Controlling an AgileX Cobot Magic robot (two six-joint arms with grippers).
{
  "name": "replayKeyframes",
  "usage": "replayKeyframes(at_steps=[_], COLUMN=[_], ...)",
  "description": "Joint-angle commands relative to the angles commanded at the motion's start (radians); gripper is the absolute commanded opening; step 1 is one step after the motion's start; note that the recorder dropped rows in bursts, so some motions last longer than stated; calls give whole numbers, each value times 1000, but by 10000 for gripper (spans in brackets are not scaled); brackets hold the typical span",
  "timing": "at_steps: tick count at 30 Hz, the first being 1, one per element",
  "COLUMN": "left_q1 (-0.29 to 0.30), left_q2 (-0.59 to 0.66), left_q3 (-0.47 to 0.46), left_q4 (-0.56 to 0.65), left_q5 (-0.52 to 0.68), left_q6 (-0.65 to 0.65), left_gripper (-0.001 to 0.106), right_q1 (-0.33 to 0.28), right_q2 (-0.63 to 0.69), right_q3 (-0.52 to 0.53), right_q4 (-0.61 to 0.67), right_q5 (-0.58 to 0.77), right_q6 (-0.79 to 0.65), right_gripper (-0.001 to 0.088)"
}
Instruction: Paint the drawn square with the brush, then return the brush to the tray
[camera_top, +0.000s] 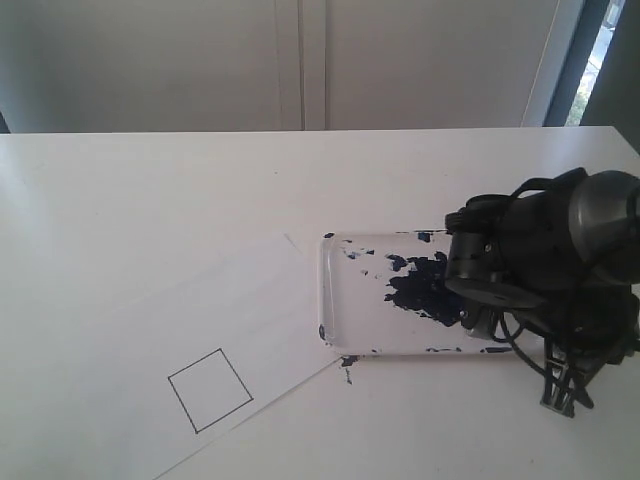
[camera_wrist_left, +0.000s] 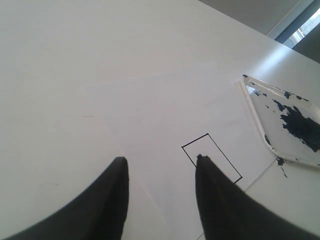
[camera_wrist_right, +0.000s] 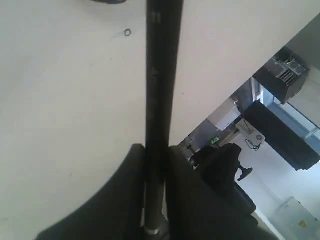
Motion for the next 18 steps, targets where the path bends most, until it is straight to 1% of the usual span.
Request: replayKeyframes(at_steps=[2,3,6,7,8,9,10,12,14,16,17,18], left_q1=[0,0,0,0,0,0,0,0,0,0,0,0], left_q2=[0,0,0,0,0,0,0,0,0,0,0,0], left_q3=[0,0,0,0,0,0,0,0,0,0,0,0], left_q4=[0,0,8,49,66,85,85,85,96,144,144,144], left_q5=[0,0,0,0,0,0,0,0,-5,-61,-94,-158], left_q6=[0,0,10,93,122,181,188,188,194,255,258,258], left_gripper=[479,479,479,479,479,479,479,479,479,479,479,479], right_q1=[21,52,128,168,189,228,249,321,364,397,407,424], right_q2=[-32,-59,-82,-82,-82,-82,-82,-82,-82,-82,-82,-82], right_q3=[-18,-34,-39,-39,-39,-39,-39,-39,-39,-39,-39,-39], right_q4=[4,10,9,10,10,10,10,-9,-14,-12,-12,-14], right_q5=[0,0,0,0,0,0,0,0,0,0,0,0], right_q6=[0,0,-3,-3,-3,-3,-6,-18,-18,-4,-4,-4], right_gripper=[0,0,0,0,0,0,0,0,0,0,0,0])
